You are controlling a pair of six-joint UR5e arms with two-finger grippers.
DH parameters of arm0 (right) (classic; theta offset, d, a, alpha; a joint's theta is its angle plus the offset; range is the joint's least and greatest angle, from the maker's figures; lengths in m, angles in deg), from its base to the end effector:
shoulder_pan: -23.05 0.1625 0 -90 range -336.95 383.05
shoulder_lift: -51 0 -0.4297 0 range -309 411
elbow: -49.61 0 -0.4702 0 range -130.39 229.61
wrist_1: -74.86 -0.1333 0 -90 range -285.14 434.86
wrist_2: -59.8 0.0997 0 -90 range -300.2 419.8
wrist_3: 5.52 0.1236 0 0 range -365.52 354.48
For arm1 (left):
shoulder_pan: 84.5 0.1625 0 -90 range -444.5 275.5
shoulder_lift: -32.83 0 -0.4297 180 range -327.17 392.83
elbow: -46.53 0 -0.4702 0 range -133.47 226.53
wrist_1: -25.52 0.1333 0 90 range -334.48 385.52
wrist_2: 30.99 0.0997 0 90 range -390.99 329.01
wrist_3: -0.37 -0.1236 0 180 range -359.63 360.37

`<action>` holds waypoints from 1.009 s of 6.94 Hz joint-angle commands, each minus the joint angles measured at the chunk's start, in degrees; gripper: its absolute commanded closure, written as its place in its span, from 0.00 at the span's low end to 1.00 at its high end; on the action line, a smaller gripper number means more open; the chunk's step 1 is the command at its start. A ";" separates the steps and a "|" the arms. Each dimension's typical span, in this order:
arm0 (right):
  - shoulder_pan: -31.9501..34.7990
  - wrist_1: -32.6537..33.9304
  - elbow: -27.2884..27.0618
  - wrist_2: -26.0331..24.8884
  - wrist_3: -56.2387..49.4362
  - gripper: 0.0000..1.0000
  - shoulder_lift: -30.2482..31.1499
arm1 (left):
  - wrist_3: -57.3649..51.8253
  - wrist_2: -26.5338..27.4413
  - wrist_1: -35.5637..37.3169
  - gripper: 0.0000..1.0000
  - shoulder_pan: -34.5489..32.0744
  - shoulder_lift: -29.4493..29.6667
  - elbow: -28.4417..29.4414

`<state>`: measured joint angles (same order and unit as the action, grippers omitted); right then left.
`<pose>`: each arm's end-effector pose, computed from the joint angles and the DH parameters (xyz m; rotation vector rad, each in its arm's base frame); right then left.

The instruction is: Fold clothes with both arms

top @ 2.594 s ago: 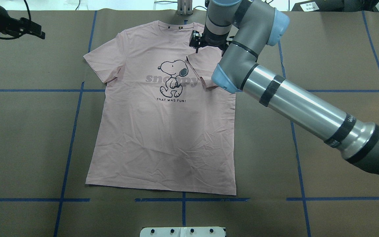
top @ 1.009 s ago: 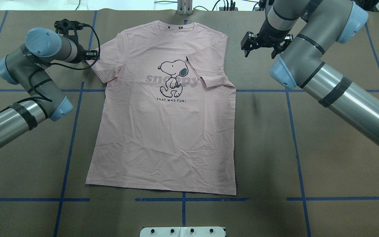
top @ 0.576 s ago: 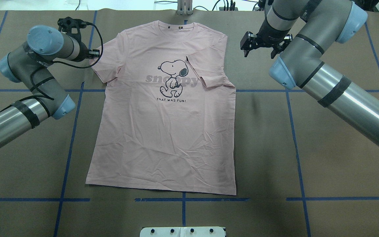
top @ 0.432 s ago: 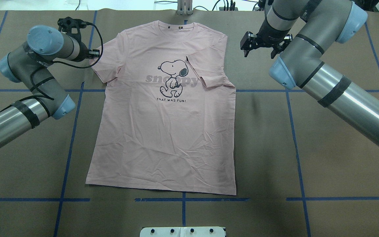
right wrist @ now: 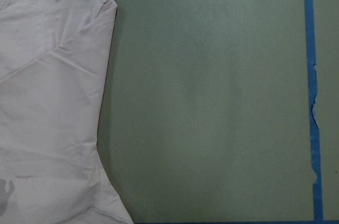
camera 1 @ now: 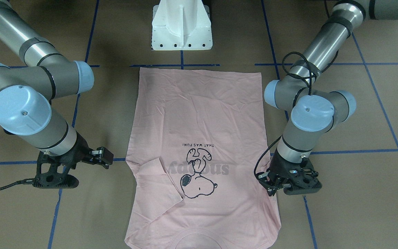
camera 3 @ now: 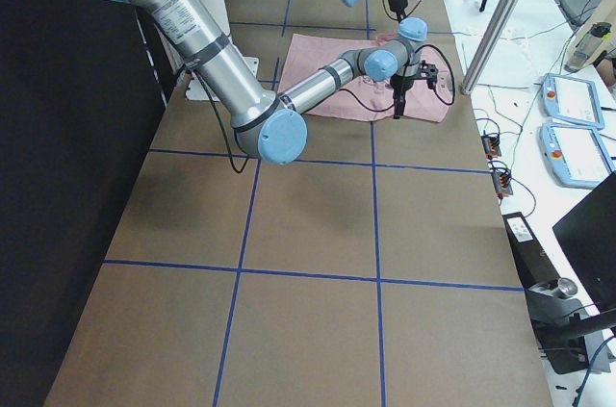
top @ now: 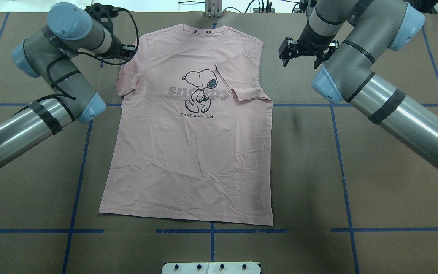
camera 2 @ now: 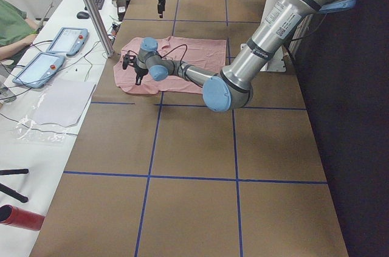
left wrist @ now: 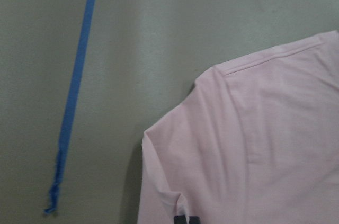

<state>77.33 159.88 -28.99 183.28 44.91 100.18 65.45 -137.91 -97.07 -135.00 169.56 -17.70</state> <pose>-0.4323 -0.7127 0.2855 0.0389 -0.8110 0.0671 0.5014 -0.7612 0.2789 0.3520 0.9034 -0.2731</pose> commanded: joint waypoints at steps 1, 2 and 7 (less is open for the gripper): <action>-0.06 -0.03 -0.06 0.00 0.02 0.00 0.12 | 7.93 0.30 0.35 1.00 3.81 6.78 4.87; -0.14 -0.03 -0.06 0.00 -0.07 0.00 0.12 | 8.40 0.83 -2.10 1.00 4.71 6.80 5.86; -1.80 -0.03 -3.46 0.00 2.72 0.00 1.17 | 9.20 0.43 -2.59 0.00 6.74 3.23 -2.96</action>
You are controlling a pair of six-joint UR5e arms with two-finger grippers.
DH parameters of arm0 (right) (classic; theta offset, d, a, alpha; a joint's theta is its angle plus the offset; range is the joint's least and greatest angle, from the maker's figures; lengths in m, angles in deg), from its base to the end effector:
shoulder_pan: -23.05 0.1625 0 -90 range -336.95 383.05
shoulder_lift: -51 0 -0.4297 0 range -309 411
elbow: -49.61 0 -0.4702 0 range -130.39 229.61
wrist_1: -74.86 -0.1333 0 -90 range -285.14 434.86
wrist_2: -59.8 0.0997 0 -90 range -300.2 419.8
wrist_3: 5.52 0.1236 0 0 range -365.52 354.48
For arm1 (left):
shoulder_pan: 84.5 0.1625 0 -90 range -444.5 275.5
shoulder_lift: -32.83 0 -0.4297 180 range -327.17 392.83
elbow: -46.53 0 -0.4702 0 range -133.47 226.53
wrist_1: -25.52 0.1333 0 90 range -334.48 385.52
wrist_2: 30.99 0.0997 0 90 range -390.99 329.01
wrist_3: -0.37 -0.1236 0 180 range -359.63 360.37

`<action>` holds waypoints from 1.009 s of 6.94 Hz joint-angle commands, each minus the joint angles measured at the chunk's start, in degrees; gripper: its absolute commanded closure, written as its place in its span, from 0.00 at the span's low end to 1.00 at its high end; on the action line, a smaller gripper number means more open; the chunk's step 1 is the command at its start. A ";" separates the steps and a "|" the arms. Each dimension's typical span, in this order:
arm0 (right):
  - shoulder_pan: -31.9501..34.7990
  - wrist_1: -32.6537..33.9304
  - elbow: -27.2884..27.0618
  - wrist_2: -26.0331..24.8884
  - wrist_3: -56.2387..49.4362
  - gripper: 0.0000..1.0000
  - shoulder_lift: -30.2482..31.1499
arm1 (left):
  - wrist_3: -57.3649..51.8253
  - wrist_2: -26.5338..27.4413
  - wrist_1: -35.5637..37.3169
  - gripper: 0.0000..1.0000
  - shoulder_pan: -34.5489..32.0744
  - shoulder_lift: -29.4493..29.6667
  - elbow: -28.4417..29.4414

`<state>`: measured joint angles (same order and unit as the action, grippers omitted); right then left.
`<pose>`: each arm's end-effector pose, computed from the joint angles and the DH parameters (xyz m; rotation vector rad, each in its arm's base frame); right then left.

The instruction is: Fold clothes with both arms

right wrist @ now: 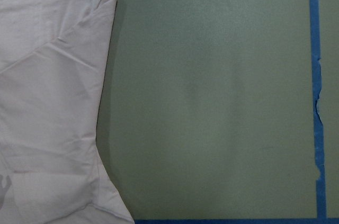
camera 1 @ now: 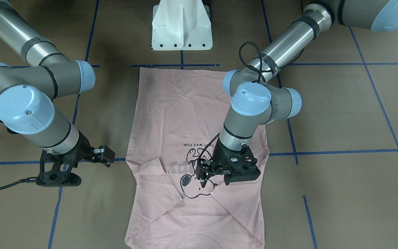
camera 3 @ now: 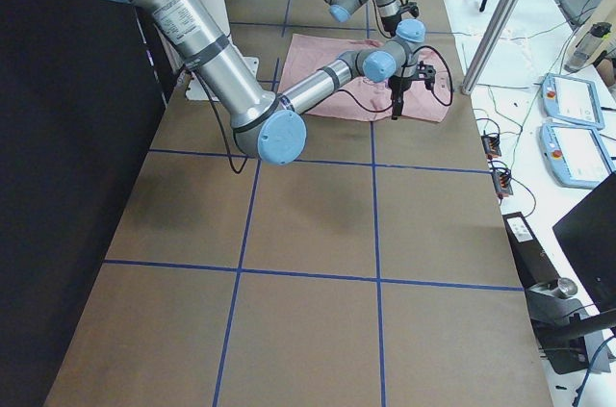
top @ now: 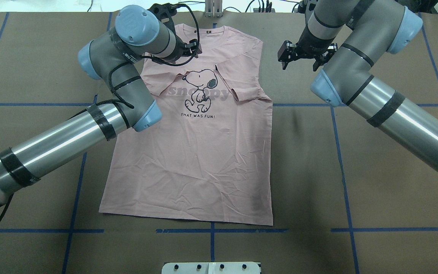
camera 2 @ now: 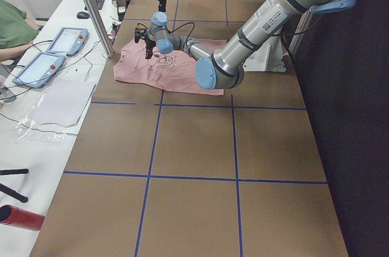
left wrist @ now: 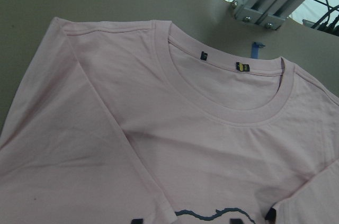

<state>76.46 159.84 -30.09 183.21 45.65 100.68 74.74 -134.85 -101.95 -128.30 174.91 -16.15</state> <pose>-0.4400 -0.7021 0.2821 0.0367 -0.8176 0.0619 0.5912 -0.7106 0.1973 0.3479 1.0503 -0.3094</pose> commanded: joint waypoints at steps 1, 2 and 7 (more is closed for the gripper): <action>-4.42 -0.08 -9.00 -0.28 9.23 0.00 5.03 | -0.71 -4.41 7.62 0.00 0.04 -7.20 -13.34; -8.28 -0.08 -17.77 -2.63 15.13 0.00 10.47 | -3.33 -4.77 12.98 0.00 0.04 -13.43 -23.34; -41.76 0.01 -37.91 -30.41 46.37 0.00 24.40 | -18.46 -4.60 29.38 0.00 -0.32 -29.31 -48.76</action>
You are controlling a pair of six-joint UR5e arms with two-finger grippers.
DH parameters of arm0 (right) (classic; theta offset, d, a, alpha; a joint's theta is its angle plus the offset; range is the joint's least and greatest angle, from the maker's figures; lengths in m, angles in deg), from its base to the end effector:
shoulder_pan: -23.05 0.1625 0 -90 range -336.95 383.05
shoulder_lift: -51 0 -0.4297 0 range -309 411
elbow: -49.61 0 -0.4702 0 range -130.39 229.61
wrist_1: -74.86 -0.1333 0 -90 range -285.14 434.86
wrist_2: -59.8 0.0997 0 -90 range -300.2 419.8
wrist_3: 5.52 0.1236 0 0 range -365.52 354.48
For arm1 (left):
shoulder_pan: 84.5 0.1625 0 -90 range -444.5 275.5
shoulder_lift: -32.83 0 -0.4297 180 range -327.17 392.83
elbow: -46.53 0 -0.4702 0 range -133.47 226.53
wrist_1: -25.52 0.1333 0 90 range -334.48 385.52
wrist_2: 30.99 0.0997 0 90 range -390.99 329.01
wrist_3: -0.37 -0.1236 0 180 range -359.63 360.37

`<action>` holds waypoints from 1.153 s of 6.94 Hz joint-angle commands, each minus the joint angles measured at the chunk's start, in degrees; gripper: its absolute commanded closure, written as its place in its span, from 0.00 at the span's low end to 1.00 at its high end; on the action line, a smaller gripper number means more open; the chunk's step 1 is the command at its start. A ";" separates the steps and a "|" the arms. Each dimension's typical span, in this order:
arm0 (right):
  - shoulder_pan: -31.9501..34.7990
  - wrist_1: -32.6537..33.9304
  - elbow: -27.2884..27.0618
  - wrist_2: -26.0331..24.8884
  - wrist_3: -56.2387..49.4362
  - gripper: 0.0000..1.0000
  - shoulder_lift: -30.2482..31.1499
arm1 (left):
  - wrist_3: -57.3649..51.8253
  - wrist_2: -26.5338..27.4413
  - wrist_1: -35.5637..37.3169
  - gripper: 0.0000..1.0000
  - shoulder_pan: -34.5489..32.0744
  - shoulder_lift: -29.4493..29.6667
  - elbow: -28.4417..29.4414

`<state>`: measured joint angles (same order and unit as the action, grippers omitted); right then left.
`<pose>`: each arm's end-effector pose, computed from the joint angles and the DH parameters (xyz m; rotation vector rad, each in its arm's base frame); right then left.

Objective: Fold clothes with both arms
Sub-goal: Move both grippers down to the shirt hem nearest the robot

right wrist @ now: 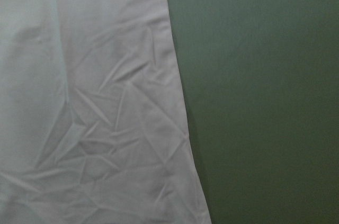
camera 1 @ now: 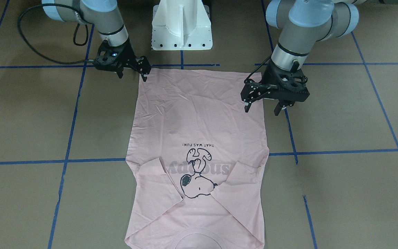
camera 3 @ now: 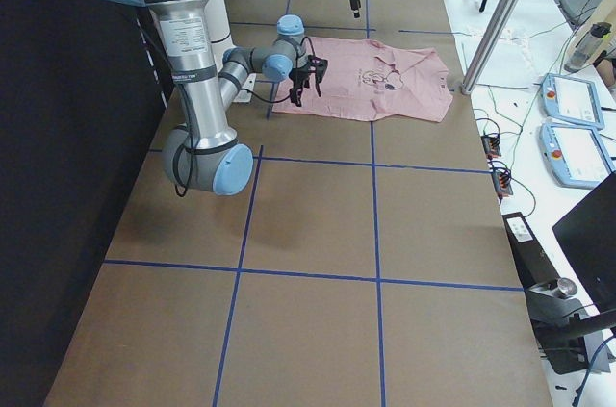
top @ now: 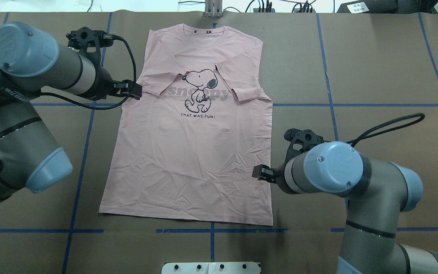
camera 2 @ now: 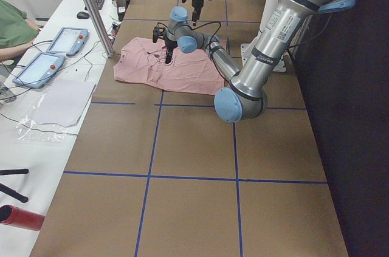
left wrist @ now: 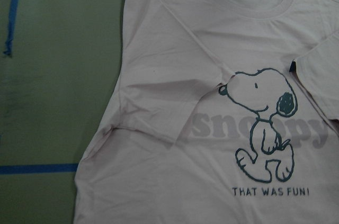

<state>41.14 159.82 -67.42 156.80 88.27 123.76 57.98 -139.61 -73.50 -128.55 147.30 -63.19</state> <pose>-0.5546 -0.3056 0.2491 -0.0067 -0.8706 0.3050 0.4153 -0.5323 0.2162 0.3324 0.9084 -0.0365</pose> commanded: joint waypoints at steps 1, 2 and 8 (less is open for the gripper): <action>-7.79 0.03 1.78 -4.89 3.60 0.00 0.46 | -1.71 0.16 1.02 0.00 -0.15 -1.70 -1.81; -7.98 0.03 2.85 -4.90 3.34 0.00 0.54 | -1.62 0.16 0.94 0.00 -0.07 -1.70 -1.81; -7.54 0.12 5.41 -4.37 2.81 0.06 -0.60 | -1.54 0.07 1.02 0.00 -0.15 -1.79 -1.81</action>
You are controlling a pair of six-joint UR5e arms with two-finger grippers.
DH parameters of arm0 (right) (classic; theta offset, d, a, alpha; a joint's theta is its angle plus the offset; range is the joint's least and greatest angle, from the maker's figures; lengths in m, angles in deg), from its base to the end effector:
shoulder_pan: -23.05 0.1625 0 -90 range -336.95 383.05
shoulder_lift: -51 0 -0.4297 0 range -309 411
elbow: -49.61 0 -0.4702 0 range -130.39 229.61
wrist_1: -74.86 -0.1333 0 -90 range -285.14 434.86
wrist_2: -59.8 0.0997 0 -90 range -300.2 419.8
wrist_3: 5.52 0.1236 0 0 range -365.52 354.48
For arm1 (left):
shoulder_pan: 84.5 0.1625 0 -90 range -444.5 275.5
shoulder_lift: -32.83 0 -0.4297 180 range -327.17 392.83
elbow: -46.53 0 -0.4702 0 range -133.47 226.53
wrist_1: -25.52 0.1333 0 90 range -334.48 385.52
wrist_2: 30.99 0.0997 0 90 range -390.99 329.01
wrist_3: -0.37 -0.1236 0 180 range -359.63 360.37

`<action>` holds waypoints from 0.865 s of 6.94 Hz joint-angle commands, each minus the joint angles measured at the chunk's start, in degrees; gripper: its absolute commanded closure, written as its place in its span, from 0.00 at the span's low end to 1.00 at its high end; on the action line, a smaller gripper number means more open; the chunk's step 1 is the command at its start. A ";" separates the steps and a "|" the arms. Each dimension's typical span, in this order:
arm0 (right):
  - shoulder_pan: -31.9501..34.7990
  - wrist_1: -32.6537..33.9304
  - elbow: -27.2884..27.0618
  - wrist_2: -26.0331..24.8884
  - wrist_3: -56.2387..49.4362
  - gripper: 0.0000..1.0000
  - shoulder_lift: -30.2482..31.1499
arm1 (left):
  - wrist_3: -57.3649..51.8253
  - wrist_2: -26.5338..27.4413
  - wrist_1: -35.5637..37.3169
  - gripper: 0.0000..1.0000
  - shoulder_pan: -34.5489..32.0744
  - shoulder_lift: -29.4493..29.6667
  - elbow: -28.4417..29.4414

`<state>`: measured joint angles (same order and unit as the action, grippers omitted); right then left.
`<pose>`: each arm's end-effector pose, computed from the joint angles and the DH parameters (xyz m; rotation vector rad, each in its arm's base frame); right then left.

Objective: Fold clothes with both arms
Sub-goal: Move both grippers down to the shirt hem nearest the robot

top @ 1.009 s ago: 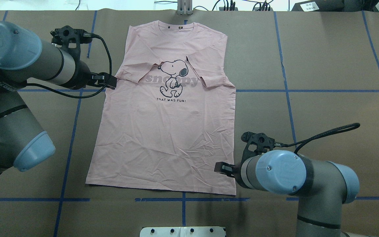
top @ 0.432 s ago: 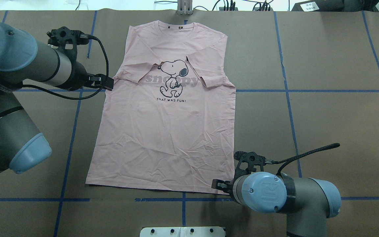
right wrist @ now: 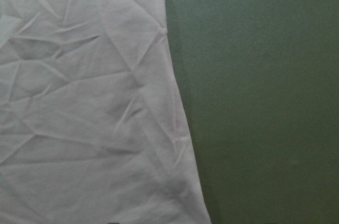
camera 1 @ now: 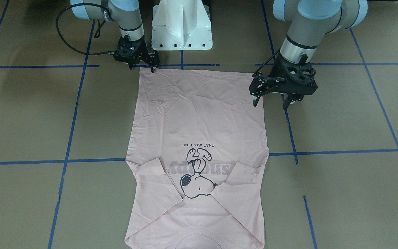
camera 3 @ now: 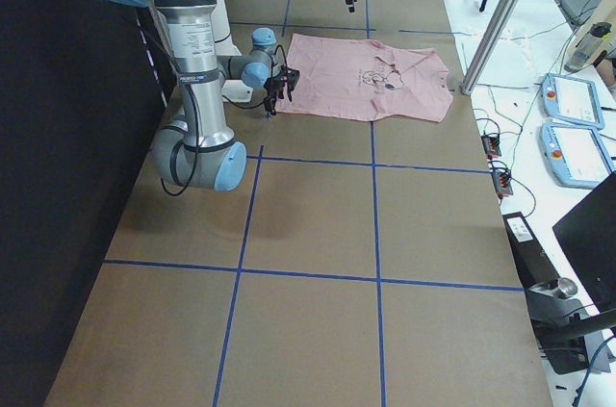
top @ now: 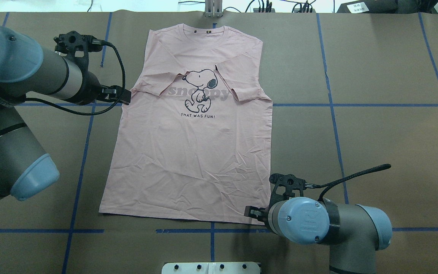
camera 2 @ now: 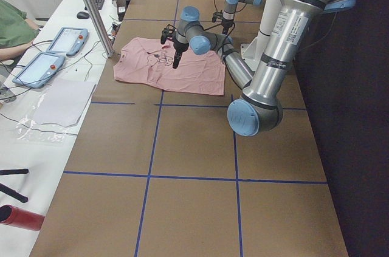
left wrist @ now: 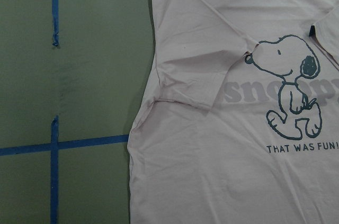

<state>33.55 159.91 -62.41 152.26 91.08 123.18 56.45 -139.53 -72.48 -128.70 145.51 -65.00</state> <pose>-0.6161 -0.2444 0.2878 -0.0142 -0.7850 0.2662 0.4051 -0.5250 0.2241 0.3351 0.8899 -0.0183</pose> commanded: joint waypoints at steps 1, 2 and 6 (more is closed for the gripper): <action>-0.04 0.03 0.57 0.17 0.08 0.17 -0.02 | 0.00 -0.01 0.00 0.00 0.08 0.00 0.00; -0.04 0.03 0.66 0.35 -0.01 0.26 -0.02 | 0.00 -0.01 0.00 0.00 0.00 0.00 0.00; -0.13 0.03 0.66 0.44 -0.01 1.00 -0.11 | 0.00 -0.01 0.00 0.00 0.00 0.00 0.00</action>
<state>33.45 159.92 -61.70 152.68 91.10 123.10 56.45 -139.54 -72.48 -128.66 145.51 -65.00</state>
